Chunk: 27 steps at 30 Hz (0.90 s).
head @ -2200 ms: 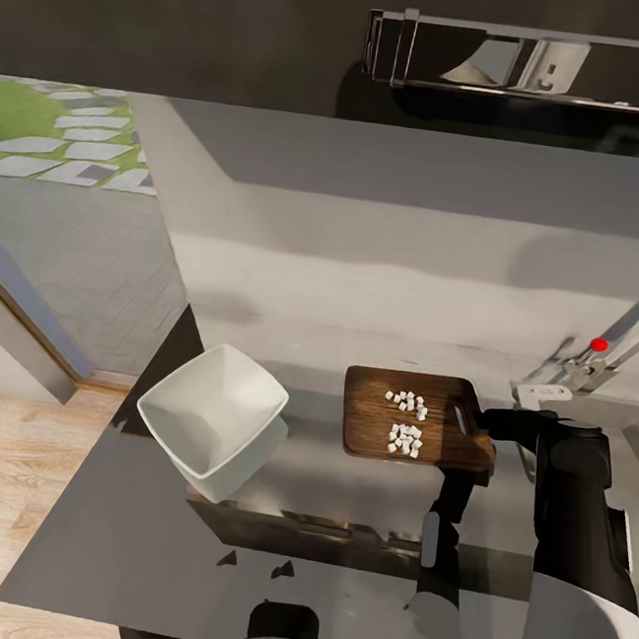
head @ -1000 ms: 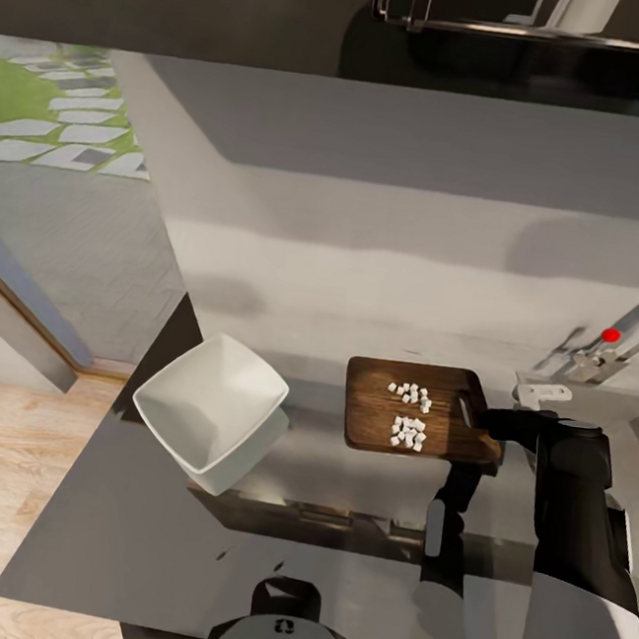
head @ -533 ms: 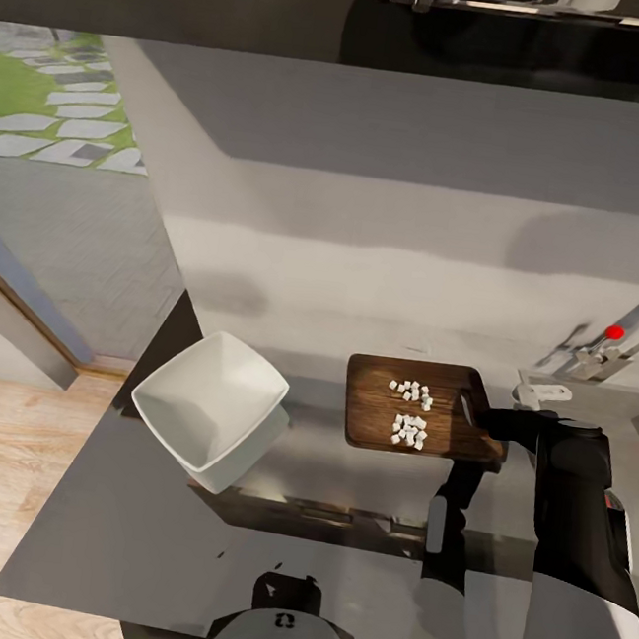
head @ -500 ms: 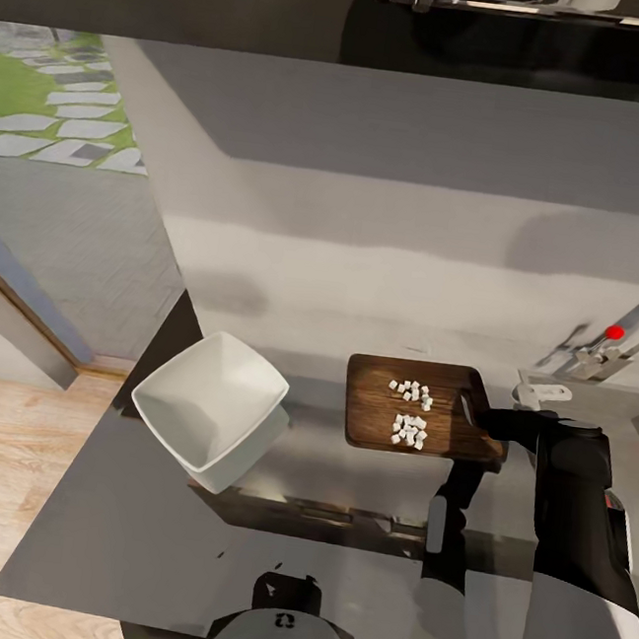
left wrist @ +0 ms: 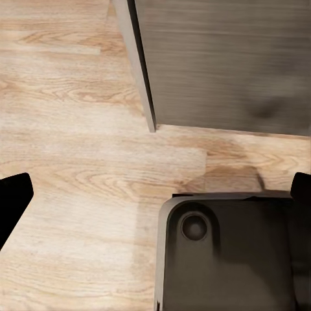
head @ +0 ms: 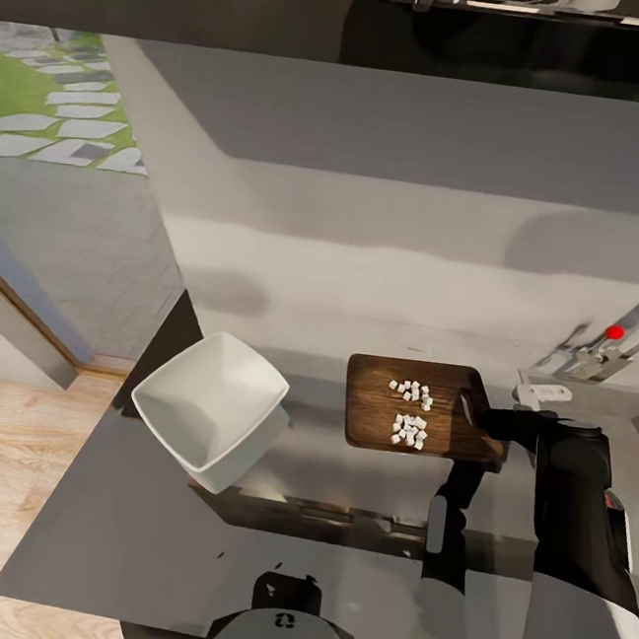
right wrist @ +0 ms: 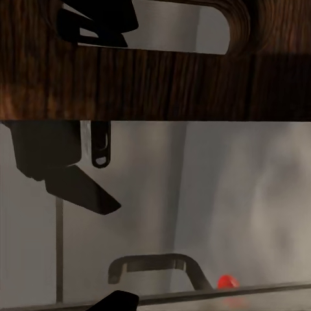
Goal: In the kitchen, take the Vidalia onion out of the sink, dice it on the chopping board with the paring knife, put the diced onion into the bowl on the countertop, then place both the paring knife and the chopping board into the sink.
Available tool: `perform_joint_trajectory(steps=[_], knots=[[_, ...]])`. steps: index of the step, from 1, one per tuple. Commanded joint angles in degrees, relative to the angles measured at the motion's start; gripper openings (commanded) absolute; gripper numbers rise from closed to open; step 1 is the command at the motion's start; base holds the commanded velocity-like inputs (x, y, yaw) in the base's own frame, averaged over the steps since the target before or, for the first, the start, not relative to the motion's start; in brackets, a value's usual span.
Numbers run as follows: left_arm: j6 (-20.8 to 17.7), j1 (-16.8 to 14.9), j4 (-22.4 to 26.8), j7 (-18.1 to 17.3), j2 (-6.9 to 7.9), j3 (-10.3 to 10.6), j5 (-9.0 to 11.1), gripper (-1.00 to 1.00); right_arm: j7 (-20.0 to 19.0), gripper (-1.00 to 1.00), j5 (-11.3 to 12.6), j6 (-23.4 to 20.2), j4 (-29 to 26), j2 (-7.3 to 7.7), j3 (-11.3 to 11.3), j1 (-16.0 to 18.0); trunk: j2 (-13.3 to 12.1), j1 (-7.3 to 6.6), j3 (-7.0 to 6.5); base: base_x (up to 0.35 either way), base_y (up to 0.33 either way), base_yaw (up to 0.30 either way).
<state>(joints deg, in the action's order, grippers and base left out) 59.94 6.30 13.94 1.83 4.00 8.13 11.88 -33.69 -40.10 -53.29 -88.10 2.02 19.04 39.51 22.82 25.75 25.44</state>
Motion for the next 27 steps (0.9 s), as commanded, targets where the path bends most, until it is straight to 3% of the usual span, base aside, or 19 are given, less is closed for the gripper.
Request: perform_joint_trajectory(steps=[1,27], knots=[[0.06,0.01,0.12,0.19,0.05,0.49,0.42,1.0,-0.61,1.0,-0.58,-0.14,-0.06,0.0,-0.01,0.05,0.09,0.03,0.09,0.0,0.0,0.0],[0.06,0.03,0.12,0.19,0.05,0.49,0.42,1.0,-0.59,1.0,-0.51,-0.15,-0.06,-0.07,-0.01,0.05,0.09,0.03,0.97,0.0,0.0,0.0]])
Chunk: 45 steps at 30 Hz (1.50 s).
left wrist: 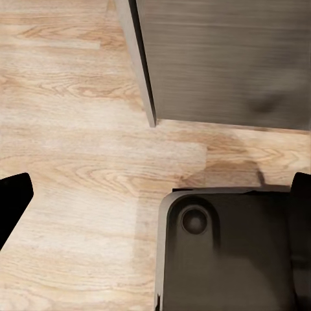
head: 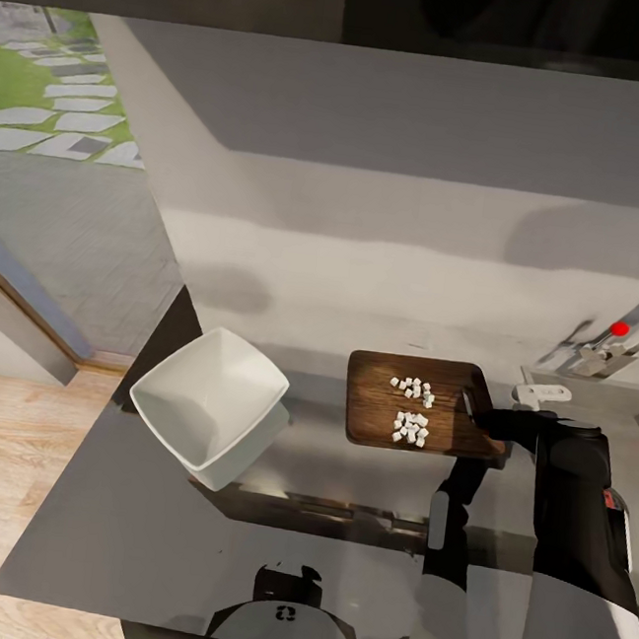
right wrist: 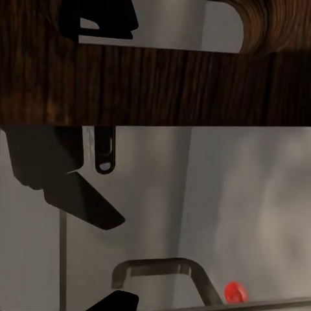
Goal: In the kitchen, take the Vidalia onion out of the sink, dice it on the chopping board with the paring knife, put the diced onion into the bowl on the countertop, then place both the paring knife and the chopping board into the sink.
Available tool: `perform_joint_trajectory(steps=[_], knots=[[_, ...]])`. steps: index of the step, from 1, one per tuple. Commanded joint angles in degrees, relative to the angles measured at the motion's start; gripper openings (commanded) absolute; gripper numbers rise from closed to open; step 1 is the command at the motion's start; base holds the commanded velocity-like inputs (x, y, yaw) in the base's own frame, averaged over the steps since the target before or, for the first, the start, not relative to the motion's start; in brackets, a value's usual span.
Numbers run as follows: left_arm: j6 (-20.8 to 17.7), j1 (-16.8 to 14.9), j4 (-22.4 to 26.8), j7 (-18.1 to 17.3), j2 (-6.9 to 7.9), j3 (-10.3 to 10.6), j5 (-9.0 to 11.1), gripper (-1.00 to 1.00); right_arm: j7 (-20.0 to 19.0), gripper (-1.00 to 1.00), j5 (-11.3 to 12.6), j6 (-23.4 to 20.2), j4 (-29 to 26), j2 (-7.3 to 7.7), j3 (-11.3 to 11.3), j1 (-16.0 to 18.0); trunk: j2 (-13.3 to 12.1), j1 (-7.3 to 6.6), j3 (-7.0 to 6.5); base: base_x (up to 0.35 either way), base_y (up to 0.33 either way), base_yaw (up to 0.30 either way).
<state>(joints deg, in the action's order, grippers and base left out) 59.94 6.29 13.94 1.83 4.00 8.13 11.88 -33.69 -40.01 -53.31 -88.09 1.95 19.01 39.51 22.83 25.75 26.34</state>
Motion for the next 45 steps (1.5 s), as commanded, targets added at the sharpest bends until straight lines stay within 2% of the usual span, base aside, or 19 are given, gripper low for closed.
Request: perform_joint_trajectory(steps=[1,17,18,31,45], knots=[[0.06,0.03,0.12,0.19,0.05,0.49,0.42,1.0,-0.59,1.0,-0.59,-0.13,-0.06,0.01,0.04,0.04,0.09,0.03,0.08,0.0,0.0,0.0],[0.06,0.04,0.12,0.19,0.05,0.49,0.42,1.0,-0.62,1.0,-0.51,-0.13,-0.06,-0.02,0.0,0.04,0.09,0.03,0.3,0.0,0.0,0.0],[0.06,0.04,0.12,0.19,0.05,0.49,0.42,1.0,-0.62,-1.0,-0.51,-0.13,-0.06,-0.02,-0.01,0.04,0.09,0.03,0.3,0.0,0.0,0.0],[0.06,0.04,0.12,0.19,0.05,0.49,0.42,1.0,-0.61,-1.0,-0.58,-0.13,-0.06,-0.02,0.06,0.04,0.09,0.03,0.24,0.0,0.0,0.0],[0.06,0.02,0.12,0.19,0.05,0.49,0.42,1.0,-0.63,-1.0,-0.59,-0.13,-0.06,-0.02,0.07,0.04,0.09,0.03,-0.93,0.0,0.0,0.0]])
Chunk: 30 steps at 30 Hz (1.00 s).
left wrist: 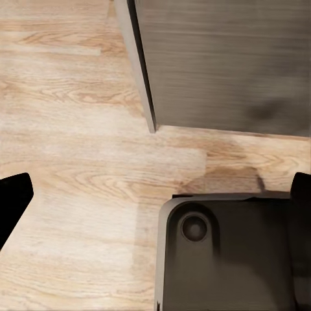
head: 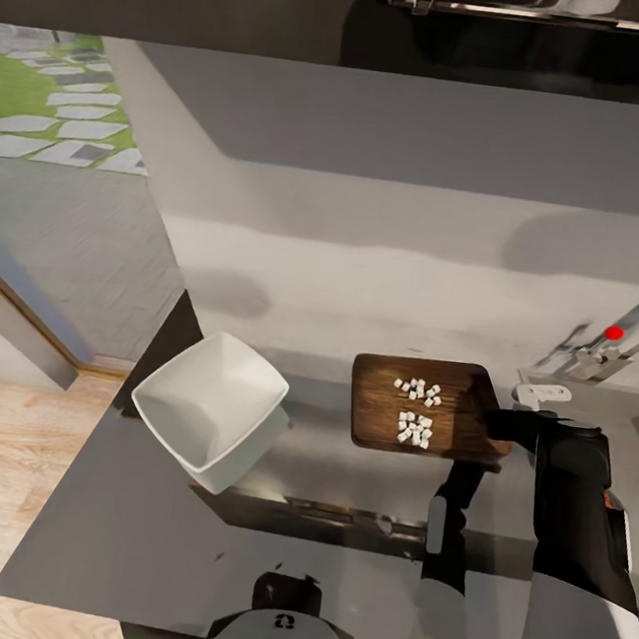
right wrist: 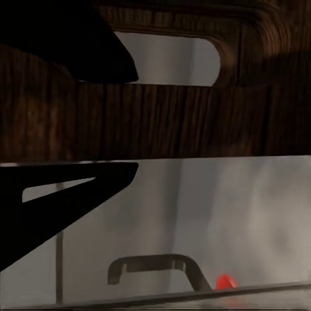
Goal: In the kitchen, take the Vidalia onion out of the sink, dice it on the chopping board with the paring knife, put the diced onion into the bowl on the countertop, then place both the paring knife and the chopping board into the sink.
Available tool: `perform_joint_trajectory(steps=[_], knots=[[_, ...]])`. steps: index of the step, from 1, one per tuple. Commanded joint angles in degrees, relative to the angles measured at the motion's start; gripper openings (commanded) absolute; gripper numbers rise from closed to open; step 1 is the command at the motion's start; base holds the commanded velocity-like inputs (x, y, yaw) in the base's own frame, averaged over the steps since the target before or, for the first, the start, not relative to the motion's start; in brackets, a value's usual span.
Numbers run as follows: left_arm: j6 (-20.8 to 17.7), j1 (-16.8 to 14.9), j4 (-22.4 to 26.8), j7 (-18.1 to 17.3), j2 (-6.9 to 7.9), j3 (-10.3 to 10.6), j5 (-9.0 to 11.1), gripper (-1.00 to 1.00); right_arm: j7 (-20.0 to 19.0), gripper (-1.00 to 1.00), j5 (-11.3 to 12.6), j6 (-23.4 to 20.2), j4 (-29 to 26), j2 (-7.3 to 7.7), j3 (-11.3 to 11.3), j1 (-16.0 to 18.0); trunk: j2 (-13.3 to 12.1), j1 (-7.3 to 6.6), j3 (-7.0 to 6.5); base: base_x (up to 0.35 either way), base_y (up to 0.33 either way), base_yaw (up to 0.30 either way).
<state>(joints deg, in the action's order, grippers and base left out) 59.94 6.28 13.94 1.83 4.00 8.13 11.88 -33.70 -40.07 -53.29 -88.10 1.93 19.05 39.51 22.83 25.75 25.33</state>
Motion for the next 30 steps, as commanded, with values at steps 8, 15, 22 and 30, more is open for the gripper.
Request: perform_joint_trajectory(steps=[8,15,22,30], knots=[[0.06,0.04,0.12,0.19,0.05,0.57,0.42,1.0,-0.63,-1.0,-0.54,-0.15,-0.06,0.0,0.02,0.04,0.09,0.04,-0.65,-0.145,0.0,0.0],[0.06,0.04,0.12,0.19,0.05,0.58,0.42,1.0,-0.64,-1.0,-0.54,-0.15,-0.06,0.0,0.02,0.04,0.09,0.04,-1.28,-0.327,0.0,0.0],[0.06,0.04,0.12,0.19,0.05,0.58,0.42,1.0,-0.66,-1.0,-0.54,-0.15,-0.06,0.0,0.03,0.04,0.09,0.04,-1.92,-0.276,0.0,0.0],[0.06,0.03,0.12,0.19,0.05,0.58,0.42,1.0,-0.63,-1.0,-0.54,-0.15,-0.06,0.0,0.03,0.04,0.09,0.04,-2.64,-0.025,0.0,0.0]])
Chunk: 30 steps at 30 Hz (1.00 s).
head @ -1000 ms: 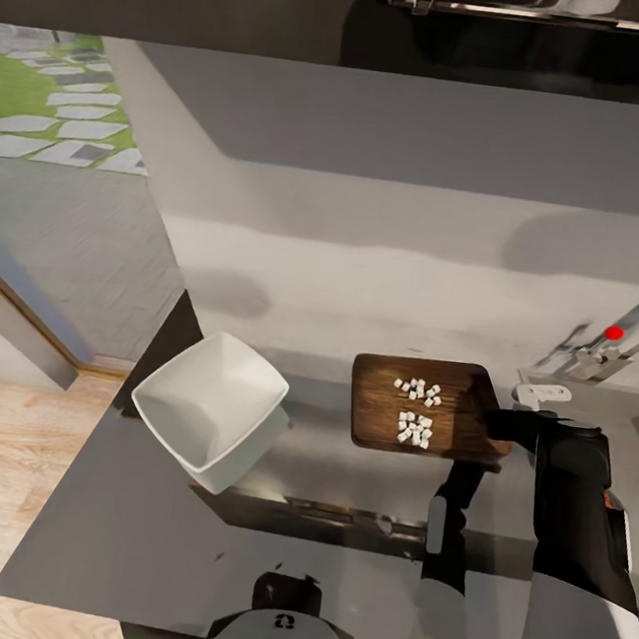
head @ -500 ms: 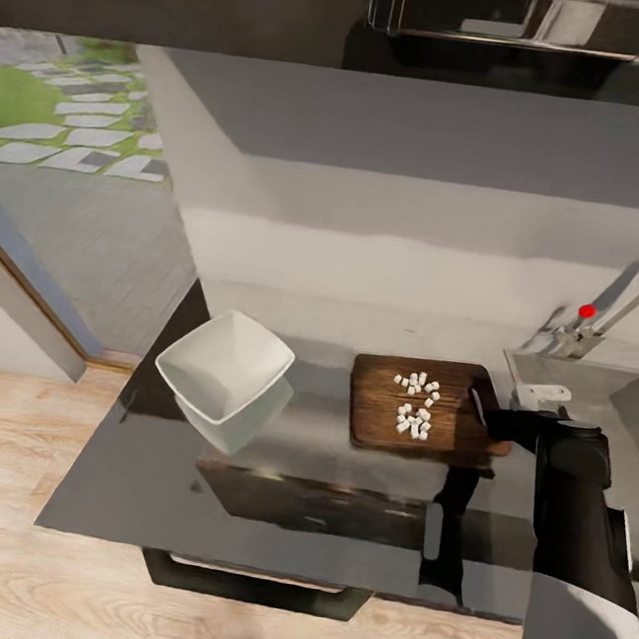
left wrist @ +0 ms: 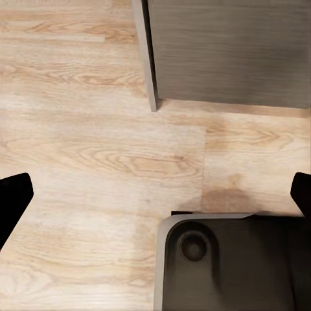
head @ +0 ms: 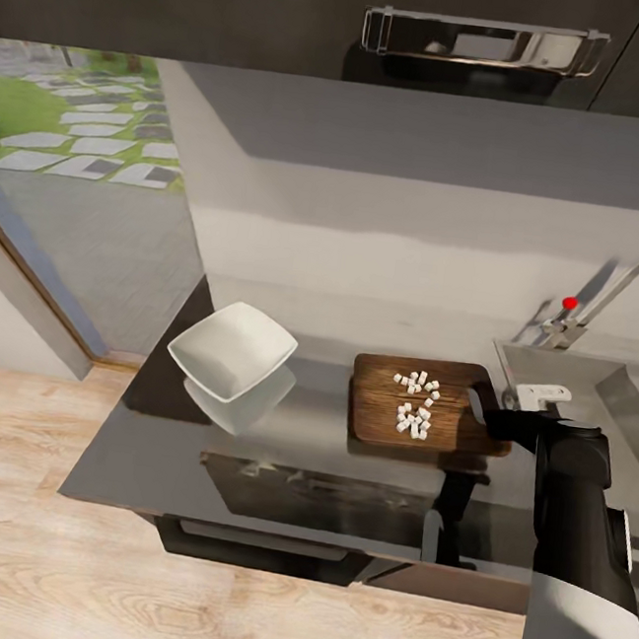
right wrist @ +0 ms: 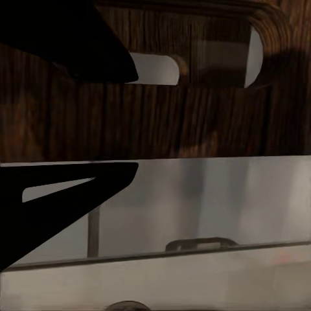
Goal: In the kitchen, take the Vidalia onion out of the sink, dice it on the chopping board with the paring knife, put the diced onion into the bowl on the countertop, then place both the paring knife and the chopping board into the sink.
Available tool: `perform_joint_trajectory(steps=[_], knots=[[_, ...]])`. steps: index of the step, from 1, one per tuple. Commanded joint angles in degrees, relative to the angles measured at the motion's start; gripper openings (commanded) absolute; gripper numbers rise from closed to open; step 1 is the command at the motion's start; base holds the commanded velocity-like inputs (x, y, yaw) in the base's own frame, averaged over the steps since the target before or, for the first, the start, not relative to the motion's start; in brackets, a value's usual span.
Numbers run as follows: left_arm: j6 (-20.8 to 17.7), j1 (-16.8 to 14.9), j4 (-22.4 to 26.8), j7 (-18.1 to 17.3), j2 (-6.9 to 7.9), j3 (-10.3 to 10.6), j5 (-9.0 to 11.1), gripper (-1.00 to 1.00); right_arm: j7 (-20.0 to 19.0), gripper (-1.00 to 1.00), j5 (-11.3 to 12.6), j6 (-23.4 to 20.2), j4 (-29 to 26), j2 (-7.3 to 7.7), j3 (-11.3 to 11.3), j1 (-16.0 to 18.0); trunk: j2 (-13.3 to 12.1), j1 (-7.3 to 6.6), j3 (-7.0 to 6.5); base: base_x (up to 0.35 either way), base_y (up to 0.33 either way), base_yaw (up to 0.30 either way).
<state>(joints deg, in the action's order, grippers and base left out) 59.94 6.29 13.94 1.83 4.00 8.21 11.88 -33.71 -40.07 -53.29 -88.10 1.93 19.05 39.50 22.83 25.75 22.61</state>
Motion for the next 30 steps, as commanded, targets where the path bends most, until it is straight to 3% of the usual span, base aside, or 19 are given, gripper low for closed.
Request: perform_joint_trajectory(steps=[1,30], knots=[[0.06,0.02,0.12,0.19,0.05,0.49,0.42,1.0,-0.64,-1.0,-0.54,-0.15,-0.06,0.0,0.03,0.05,0.09,0.04,-0.01,-0.002,0.0,0.0],[0.06,0.04,0.12,0.19,0.05,0.49,0.42,1.0,-0.57,-1.0,-0.62,-0.15,-0.06,0.0,0.03,0.05,0.09,0.04,-2.64,0.0,0.0,0.0]])
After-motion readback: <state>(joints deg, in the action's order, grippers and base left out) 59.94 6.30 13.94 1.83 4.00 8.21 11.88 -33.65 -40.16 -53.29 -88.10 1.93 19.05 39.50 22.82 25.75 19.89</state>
